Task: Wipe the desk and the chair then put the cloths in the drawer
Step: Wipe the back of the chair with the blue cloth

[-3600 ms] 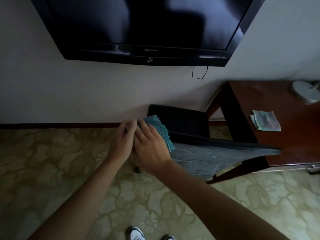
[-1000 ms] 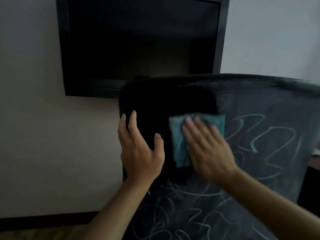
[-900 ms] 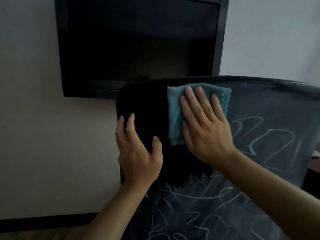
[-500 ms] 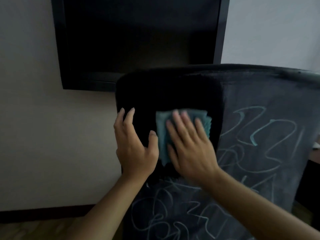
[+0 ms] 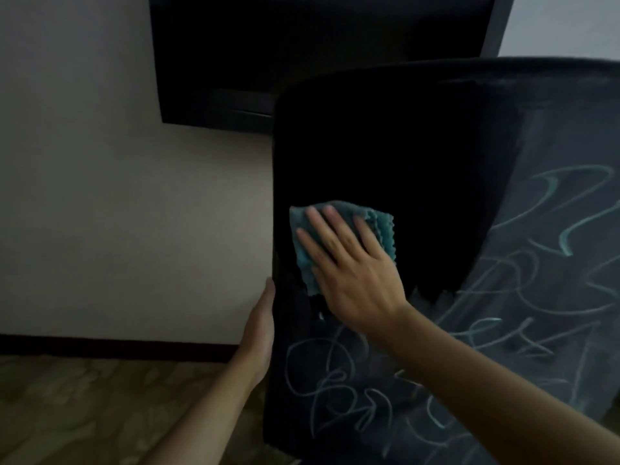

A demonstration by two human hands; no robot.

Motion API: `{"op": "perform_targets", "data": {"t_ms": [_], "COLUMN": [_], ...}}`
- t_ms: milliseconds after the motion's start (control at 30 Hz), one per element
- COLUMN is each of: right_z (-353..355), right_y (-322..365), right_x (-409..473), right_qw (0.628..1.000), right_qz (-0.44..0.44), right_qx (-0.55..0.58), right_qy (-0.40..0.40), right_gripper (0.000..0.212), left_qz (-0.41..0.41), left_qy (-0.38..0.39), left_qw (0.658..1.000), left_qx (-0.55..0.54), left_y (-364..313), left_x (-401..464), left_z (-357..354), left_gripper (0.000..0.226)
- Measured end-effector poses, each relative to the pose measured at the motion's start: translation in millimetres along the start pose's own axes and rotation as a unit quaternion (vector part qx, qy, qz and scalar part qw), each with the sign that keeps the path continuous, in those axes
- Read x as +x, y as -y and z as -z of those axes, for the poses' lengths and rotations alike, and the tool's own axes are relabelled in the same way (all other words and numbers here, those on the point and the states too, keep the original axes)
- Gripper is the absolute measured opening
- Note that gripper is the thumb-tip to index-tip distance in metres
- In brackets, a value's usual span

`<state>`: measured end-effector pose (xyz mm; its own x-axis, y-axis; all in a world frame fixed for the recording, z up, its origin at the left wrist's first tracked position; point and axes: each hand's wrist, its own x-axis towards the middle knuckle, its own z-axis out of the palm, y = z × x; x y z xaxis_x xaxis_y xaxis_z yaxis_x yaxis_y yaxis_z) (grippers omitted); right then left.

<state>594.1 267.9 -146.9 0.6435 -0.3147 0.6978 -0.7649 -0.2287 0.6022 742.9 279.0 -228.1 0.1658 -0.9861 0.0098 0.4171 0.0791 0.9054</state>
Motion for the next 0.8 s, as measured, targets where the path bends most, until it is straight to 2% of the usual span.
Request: {"op": "perform_targets", "data": {"t_ms": [67, 133, 233, 300, 367, 467, 500, 600, 700, 800], "right_z": [-3, -17, -38, -38, -27, -16, -18, -38, -52, -49], "right_y": [13, 35, 67, 67, 57, 47, 53, 89, 108, 92], "right_x": [7, -8, -48, -48, -22, 19, 21, -26, -85, -76], "right_qw": [1.000, 0.999, 0.987, 0.984, 0.990, 1.000, 1.000, 0.997, 0.986, 0.987], "right_qz": [-0.017, 0.017, 0.114, 0.129, 0.109, 0.017, 0.000, 0.028, 0.077, 0.075], "right_qx": [0.024, 0.032, 0.024, -0.009, -0.018, -0.003, 0.011, 0.051, 0.066, 0.056], "right_qy": [-0.002, 0.027, 0.115, 0.122, 0.084, 0.021, 0.011, 0.056, 0.135, 0.129], "right_gripper": [0.060, 0.067, 0.078, 0.079, 0.076, 0.066, 0.065, 0.064, 0.069, 0.070], "left_qz": [0.011, 0.002, 0.013, 0.017, 0.016, 0.017, 0.021, 0.025, 0.038, 0.040], "left_qy": [0.029, 0.036, 0.035, 0.037, 0.039, 0.043, 0.043, 0.035, 0.036, 0.053], "left_qw": [0.999, 0.999, 0.999, 0.999, 0.999, 0.999, 0.999, 0.999, 0.999, 0.998], "left_qx": [-0.026, -0.028, -0.024, -0.019, -0.022, -0.026, -0.023, -0.013, -0.004, 0.004], "left_y": [9, 15, 24, 27, 26, 24, 25, 30, 31, 27], "left_x": [0, 3, 7, 10, 12, 13, 14, 17, 20, 18], "left_z": [5, 12, 25, 27, 26, 26, 28, 36, 41, 40], "left_gripper": [0.034, 0.026, 0.024, 0.025, 0.030, 0.046, 0.043, 0.021, 0.033, 0.031]}}
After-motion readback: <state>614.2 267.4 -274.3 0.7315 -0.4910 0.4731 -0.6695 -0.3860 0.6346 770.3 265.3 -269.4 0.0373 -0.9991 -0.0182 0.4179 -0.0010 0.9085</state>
